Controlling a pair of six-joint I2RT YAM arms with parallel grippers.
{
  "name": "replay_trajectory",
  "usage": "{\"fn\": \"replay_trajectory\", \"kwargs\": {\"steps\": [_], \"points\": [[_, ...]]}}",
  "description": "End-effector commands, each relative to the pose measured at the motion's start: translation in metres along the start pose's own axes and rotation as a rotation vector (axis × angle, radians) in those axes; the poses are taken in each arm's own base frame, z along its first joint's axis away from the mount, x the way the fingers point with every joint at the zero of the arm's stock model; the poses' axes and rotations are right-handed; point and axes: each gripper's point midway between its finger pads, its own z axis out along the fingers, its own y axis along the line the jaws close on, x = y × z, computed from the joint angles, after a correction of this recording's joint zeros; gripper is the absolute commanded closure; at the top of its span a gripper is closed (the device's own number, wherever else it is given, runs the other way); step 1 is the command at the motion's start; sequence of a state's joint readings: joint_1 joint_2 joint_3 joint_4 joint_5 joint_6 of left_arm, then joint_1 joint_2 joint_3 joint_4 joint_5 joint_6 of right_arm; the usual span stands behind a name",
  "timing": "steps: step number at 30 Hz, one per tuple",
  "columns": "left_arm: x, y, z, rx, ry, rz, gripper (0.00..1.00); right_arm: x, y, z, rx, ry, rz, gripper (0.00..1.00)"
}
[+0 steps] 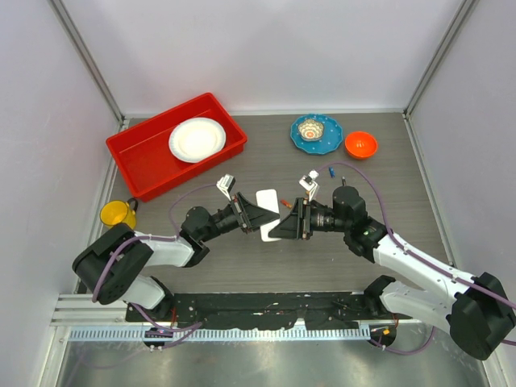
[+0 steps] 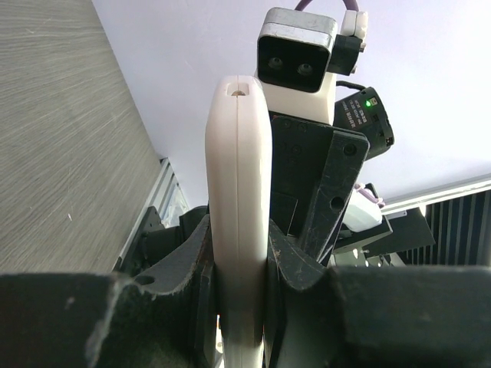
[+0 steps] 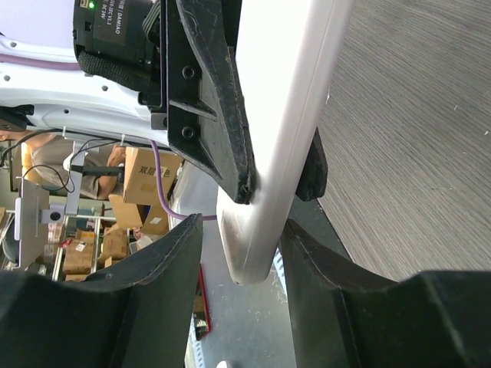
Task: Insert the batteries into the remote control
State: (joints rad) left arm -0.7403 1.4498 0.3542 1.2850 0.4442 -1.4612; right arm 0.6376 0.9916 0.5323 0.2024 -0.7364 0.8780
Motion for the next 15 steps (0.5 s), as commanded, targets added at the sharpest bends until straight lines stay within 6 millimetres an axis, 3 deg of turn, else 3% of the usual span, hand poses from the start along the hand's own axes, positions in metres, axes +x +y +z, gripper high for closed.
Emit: {"fn": "replay_trajectory", "kwargs": {"steps": [1,15], "points": [[-0.009,-0.029,0.005,0.089,-0.029,0.055,1.0,-0.003,0.017,-0.002,-0.062,-0.011,-0.045,0.49],[-0.01,-0.028,0.006,0.089,-0.03,0.053,1.0,0.008,0.004,0.001,-0.013,0.035,-0.048,0.47]]}}
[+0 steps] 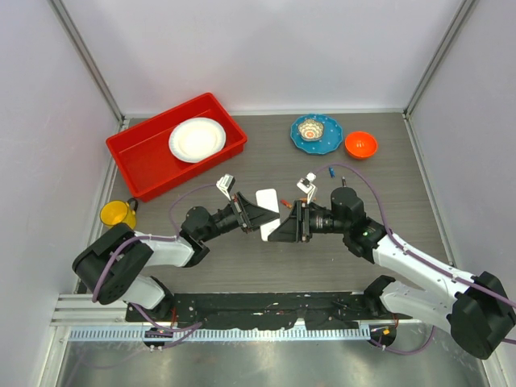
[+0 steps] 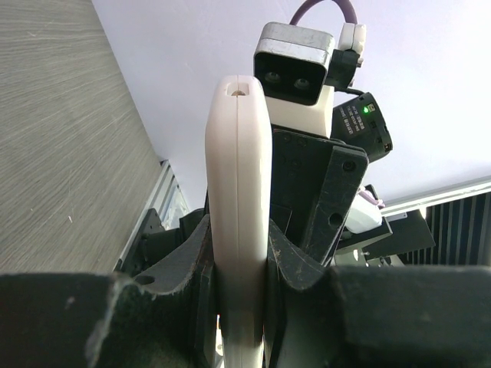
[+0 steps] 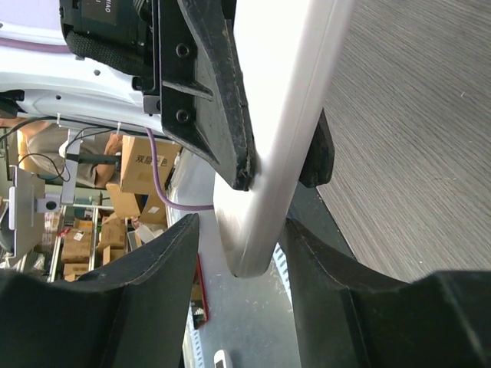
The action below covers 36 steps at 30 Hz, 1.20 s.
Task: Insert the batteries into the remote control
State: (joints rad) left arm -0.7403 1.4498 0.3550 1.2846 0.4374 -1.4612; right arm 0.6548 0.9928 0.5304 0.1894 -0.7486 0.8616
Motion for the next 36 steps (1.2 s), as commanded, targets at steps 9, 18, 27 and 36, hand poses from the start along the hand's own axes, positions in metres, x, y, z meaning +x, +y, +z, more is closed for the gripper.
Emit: {"fn": "replay_trajectory", "kwargs": {"steps": [9,18,27,36], "points": [[-0.007,-0.028,0.004,0.093,-0.017,0.048,1.0,-0.006,-0.005,0.003,0.033,-0.025,-0.017,0.72],[-0.003,-0.031,0.003,0.109,0.004,0.039,1.0,-0.02,-0.008,0.008,0.052,-0.096,0.018,0.99],[0.012,-0.028,0.0,0.109,0.046,0.037,1.0,-0.053,-0.007,0.008,0.079,-0.26,0.064,0.99],[0.017,-0.025,-0.003,0.102,0.055,0.041,1.0,-0.082,-0.017,0.004,0.133,-0.42,0.108,0.99]]}}
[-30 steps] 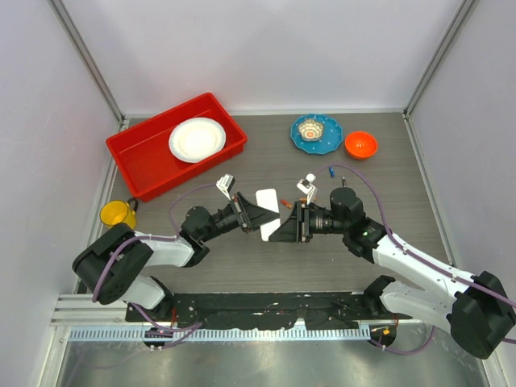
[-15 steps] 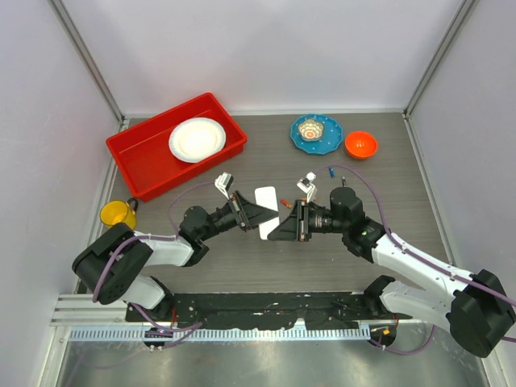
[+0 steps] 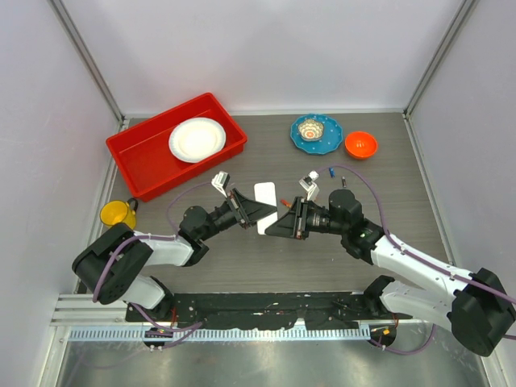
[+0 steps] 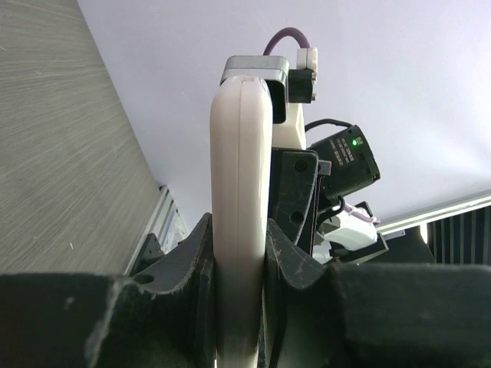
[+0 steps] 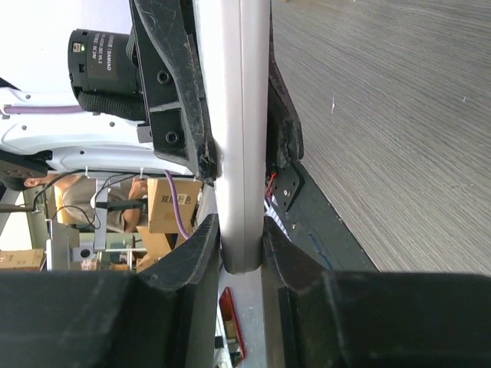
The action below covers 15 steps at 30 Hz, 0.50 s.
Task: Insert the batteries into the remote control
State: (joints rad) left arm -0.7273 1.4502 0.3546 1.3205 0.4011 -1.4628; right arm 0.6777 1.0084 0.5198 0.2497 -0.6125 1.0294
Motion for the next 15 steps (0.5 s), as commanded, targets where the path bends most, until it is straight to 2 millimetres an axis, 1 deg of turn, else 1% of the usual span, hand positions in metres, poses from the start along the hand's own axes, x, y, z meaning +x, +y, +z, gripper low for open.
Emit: {"fn": "replay_trajectory", "kwargs": {"steps": [1,7,11,15], "points": [[0.03,-0.02,-0.005,0.083,0.11,0.026,1.0,-0.069,-0.002,0.002,0.064,-0.332,-0.031,0.99],[0.035,-0.021,-0.003,0.087,0.126,0.032,1.0,-0.081,-0.007,-0.002,0.099,-0.401,-0.007,0.99],[0.04,-0.028,-0.002,0.108,0.139,0.05,1.0,-0.088,-0.014,-0.006,0.126,-0.435,0.035,0.99],[0.044,-0.032,-0.001,0.116,0.152,0.07,1.0,-0.093,-0.017,-0.007,0.138,-0.452,0.047,0.99]]}}
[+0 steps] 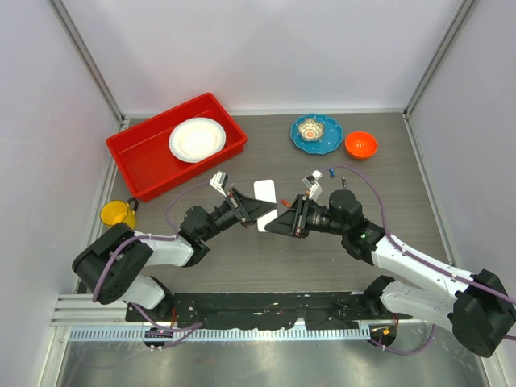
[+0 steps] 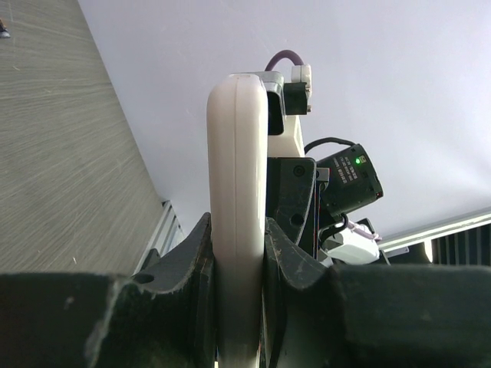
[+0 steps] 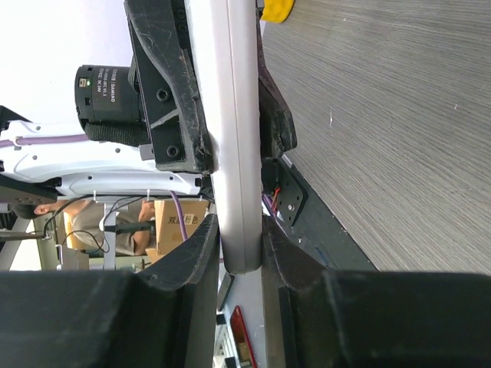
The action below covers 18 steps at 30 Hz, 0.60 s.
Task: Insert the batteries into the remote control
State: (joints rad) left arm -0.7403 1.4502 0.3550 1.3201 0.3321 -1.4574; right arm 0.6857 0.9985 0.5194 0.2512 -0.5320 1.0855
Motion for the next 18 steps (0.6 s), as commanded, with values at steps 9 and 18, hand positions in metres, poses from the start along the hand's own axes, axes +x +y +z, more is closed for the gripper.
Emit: {"fn": "replay_trajectory", "kwargs": {"steps": [9,18], "points": [[0.059,-0.037,-0.008,0.125,0.23,0.095,1.0,-0.097,-0.015,-0.005,0.122,-0.428,0.02,0.98],[0.06,-0.037,-0.009,0.121,0.233,0.094,1.0,-0.096,-0.014,-0.001,0.107,-0.399,0.017,0.86]]}}
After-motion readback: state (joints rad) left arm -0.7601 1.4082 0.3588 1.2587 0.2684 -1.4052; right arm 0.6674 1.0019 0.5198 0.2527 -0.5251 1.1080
